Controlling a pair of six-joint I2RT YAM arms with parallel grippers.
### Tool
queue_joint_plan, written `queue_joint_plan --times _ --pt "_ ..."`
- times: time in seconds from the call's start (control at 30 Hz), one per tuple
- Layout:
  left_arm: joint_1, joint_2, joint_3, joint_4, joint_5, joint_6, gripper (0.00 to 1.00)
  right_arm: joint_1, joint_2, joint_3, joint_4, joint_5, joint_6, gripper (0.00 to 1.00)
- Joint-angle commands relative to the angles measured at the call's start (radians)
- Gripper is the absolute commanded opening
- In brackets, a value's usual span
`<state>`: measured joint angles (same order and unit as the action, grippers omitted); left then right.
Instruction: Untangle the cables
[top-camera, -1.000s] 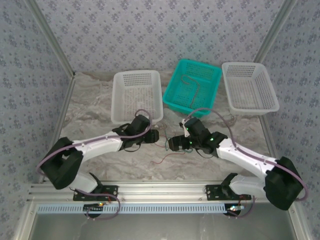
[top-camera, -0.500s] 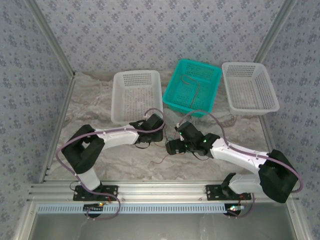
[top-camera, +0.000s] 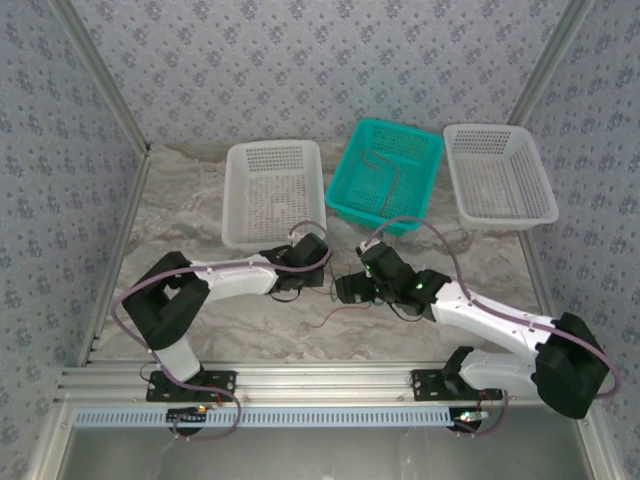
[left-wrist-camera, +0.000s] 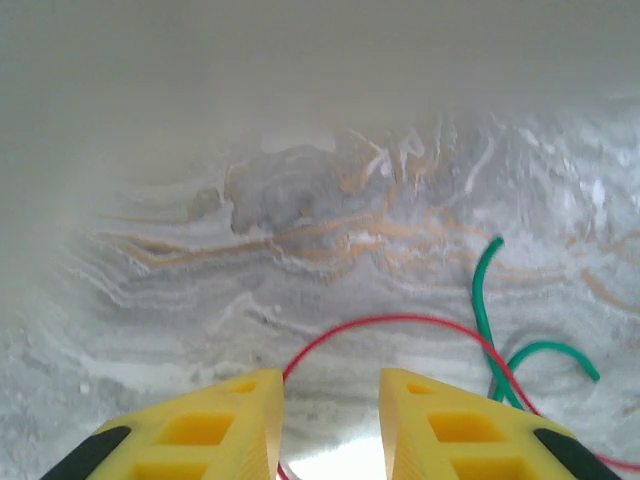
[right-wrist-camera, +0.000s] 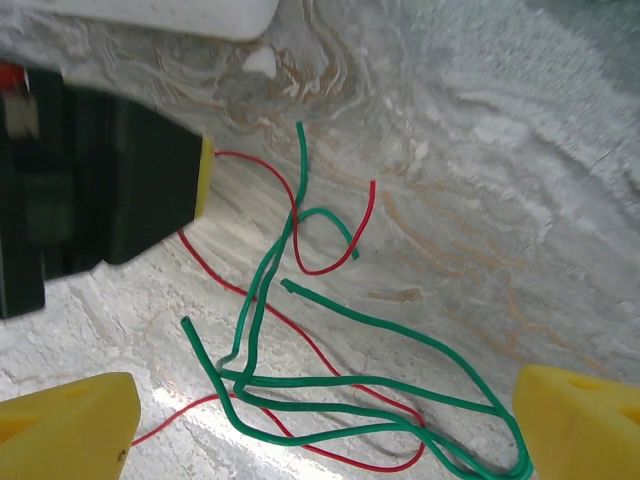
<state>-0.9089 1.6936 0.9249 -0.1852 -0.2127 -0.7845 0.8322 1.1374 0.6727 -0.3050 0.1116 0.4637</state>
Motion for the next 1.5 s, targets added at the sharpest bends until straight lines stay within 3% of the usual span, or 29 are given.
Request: queue_joint_plan --times 0.0,0.3,0.8,0.93,1.23,1.47 --pt "-0.049 -0.035 -0.031 -0.07 -0.042 0.005 0.38 -0.008 -0.052 -0.023 0.0 0.044 0.016 0.98" --pt "-0.059 0.042 -0.03 -0.01 -0.117 0.002 0.43 -0.017 -0.121 -0.041 -0.026 0.051 0.026 0.98" --pt "-0.059 0.069 -0.018 -0.011 -0.094 -0.012 0.0 -0.026 -0.11 -0.036 -0.006 0.042 0.017 0.97" --pt "-0.063 0.011 -0.021 -0.013 -0.09 -0.009 0.0 -0.029 -0.107 -0.04 0.001 0.044 0.016 0.97" --pt "-0.113 -0.177 0.067 -0.072 -0.196 0.129 0.0 -0.028 -0.11 -0.053 0.033 0.055 0.02 0.97" --pt "-0.122 -0.329 0.07 -0.068 -0.199 0.179 0.0 -0.029 -0.197 -0.088 0.092 0.037 0.01 0.98"
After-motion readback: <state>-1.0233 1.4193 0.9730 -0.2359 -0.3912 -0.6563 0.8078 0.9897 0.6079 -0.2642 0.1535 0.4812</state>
